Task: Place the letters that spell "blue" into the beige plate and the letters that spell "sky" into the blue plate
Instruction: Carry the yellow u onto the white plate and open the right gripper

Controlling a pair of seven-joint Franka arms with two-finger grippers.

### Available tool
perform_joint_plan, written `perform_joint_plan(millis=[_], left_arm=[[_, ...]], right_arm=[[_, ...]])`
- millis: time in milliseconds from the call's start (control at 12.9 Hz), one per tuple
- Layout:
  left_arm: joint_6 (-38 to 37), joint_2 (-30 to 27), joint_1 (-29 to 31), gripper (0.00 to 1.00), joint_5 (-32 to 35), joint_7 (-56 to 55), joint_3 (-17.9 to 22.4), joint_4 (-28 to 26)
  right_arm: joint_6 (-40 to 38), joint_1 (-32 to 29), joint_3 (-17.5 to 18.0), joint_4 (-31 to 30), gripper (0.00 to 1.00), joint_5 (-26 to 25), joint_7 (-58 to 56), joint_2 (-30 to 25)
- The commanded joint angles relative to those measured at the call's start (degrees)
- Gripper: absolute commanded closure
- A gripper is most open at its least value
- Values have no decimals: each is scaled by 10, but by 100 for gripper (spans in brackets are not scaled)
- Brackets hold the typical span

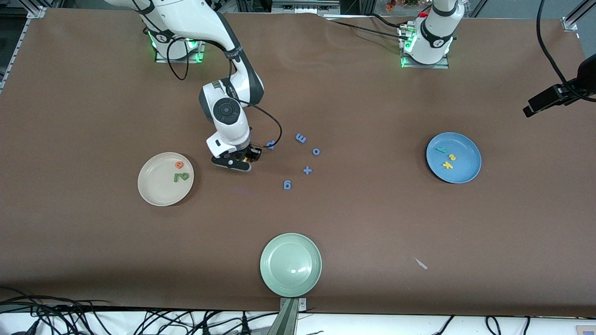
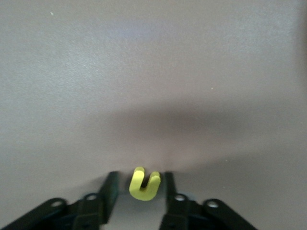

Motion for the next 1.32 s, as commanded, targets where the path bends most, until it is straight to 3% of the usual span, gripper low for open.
perform_joint_plan(millis=[0, 78, 233, 544, 777, 1088, 1166, 1244], left_arm=[[3, -2, 12, 0, -13, 12, -7, -11], [4, 3, 15, 0, -13, 12, -7, -8], [8, 6, 14, 0, -9, 12, -7, -8], [8, 19, 16, 0, -10, 12, -5, 6], [0, 12, 19, 0, -8, 12, -2, 8], [0, 6, 12, 0, -8, 9, 1, -1], [0, 2, 11, 0, -8, 6, 1, -1], [-1, 0, 7, 0, -8, 4, 1, -1]], right_arm=[[2, 1, -1, -10, 84, 6, -15, -6], [1, 0, -2, -10, 91, 6, -21, -9], [-26, -1, -19, -5, 91, 6, -54, -25], [-192, -2, -134, 41, 91, 7, -246, -58], [-203, -7, -210, 22, 88, 8, -399, -60], [-140, -56, -216, -21, 74, 12, -475, -57], [-142, -57, -217, -20, 57, 22, -476, -57], [-143, -57, -217, -18, 32, 30, -476, -57]])
